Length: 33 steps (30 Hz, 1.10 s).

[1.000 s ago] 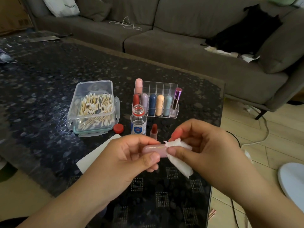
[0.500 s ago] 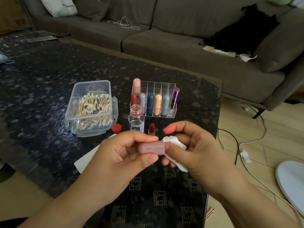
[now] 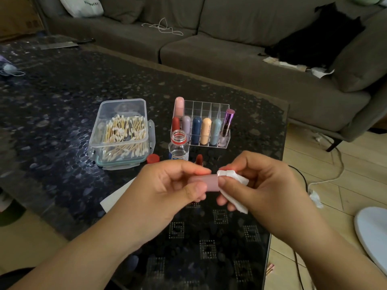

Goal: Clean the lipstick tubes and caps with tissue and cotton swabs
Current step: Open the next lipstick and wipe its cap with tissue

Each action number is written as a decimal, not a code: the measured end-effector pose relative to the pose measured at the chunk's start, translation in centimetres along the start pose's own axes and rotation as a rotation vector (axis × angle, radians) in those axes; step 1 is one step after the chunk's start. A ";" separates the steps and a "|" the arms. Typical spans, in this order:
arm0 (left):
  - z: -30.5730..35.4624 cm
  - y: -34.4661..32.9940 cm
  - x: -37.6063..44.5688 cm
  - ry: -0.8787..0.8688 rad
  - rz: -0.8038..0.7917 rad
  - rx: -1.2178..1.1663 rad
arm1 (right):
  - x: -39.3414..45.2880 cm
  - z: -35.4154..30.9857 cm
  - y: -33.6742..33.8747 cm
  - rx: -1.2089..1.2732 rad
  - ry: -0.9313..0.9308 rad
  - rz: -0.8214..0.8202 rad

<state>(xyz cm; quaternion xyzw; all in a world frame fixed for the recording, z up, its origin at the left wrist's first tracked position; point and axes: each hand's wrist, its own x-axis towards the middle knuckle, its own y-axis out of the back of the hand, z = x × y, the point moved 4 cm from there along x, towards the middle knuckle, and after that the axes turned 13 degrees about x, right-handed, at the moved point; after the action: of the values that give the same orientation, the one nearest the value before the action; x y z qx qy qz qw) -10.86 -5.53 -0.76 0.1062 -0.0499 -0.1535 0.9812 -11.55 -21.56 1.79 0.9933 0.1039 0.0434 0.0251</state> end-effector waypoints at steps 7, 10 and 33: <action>0.5 0.1 -0.2 -0.067 0.008 -0.012 | -0.1 0.8 -0.2 0.192 -0.109 -0.016; 0.1 0.0 0.0 0.032 0.004 -0.080 | -0.1 0.1 -0.1 0.146 -0.022 -0.009; 0.3 0.0 0.0 -0.022 0.052 -0.113 | -0.1 0.3 -0.3 0.244 -0.063 0.005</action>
<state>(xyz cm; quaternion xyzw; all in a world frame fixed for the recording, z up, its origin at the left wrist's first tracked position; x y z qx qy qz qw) -10.88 -5.63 -0.47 0.0478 -0.0549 -0.1315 0.9886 -11.64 -21.31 1.43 0.9901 0.1050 -0.0005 -0.0930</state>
